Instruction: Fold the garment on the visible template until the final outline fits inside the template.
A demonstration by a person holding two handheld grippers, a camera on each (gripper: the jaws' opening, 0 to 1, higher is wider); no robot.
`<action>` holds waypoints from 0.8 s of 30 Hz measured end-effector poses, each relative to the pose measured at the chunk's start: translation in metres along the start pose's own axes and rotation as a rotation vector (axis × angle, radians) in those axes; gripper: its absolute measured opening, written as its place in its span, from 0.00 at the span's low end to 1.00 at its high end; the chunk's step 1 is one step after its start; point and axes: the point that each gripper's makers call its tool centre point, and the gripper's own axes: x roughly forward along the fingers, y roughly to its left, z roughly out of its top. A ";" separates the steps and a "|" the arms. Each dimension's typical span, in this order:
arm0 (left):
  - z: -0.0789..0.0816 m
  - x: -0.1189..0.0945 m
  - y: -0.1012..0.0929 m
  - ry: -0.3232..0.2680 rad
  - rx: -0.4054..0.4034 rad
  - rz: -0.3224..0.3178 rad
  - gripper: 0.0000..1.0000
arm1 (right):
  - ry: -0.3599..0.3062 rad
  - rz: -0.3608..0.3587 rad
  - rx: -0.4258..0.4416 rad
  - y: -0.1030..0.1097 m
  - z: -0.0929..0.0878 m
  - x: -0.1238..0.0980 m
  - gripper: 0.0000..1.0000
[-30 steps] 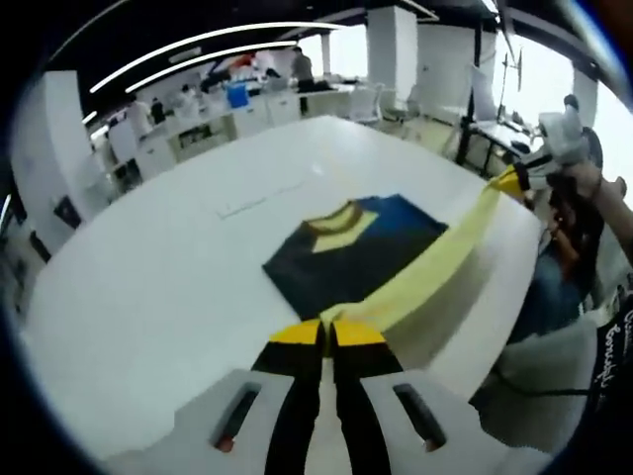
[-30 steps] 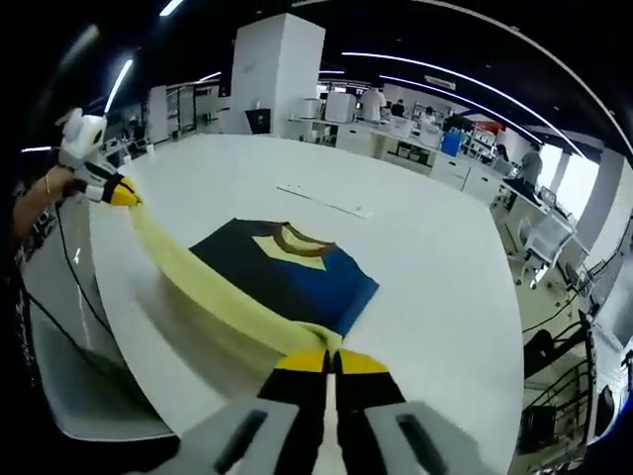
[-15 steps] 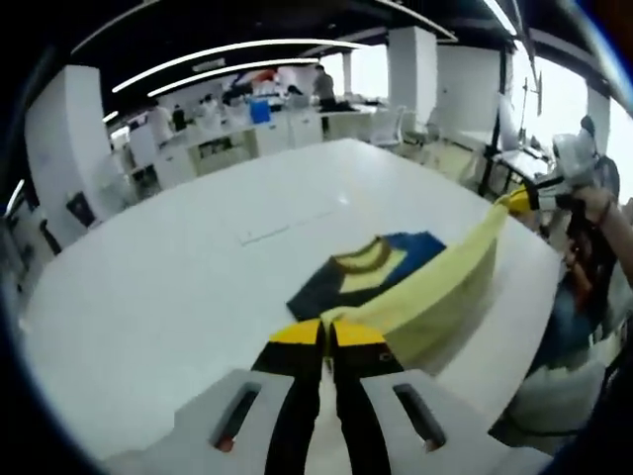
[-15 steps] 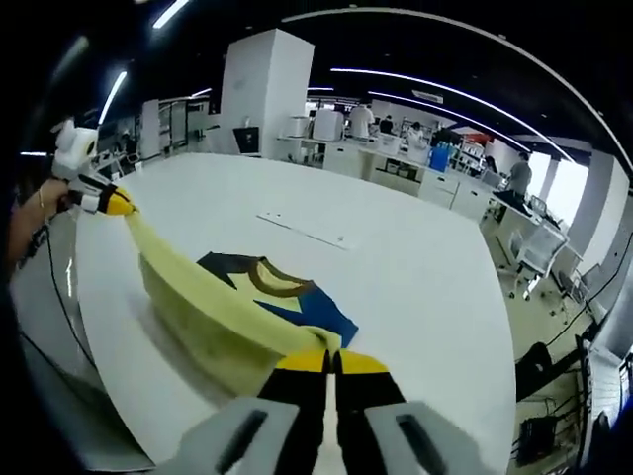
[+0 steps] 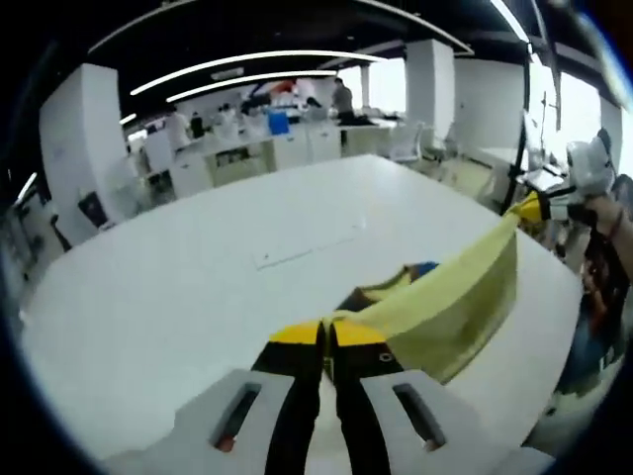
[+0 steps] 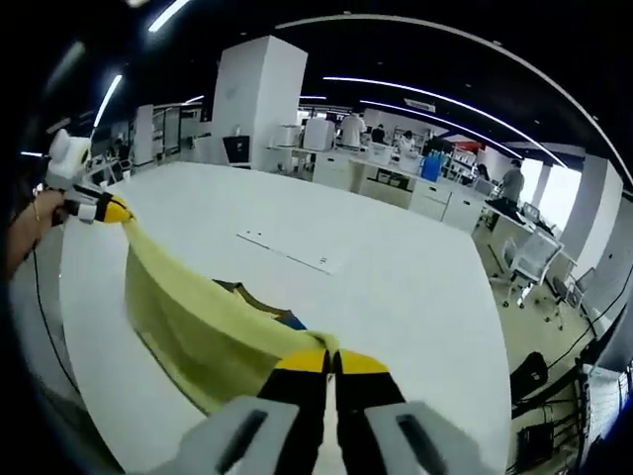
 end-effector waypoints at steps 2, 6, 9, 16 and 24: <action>0.002 0.006 0.001 -0.009 -0.012 0.000 0.00 | 0.005 -0.002 0.000 -0.004 0.000 0.007 0.00; 0.000 0.018 0.003 -0.002 -0.017 0.010 0.00 | 0.019 -0.004 0.008 -0.010 -0.003 0.020 0.00; -0.001 0.031 0.011 0.001 -0.018 0.016 0.00 | 0.022 -0.008 0.010 -0.012 -0.003 0.031 0.00; -0.002 0.058 0.018 0.002 -0.021 0.049 0.00 | 0.032 -0.024 0.017 -0.017 -0.006 0.056 0.00; -0.018 0.092 0.025 0.025 -0.050 0.077 0.00 | 0.044 -0.036 0.035 -0.022 -0.019 0.089 0.00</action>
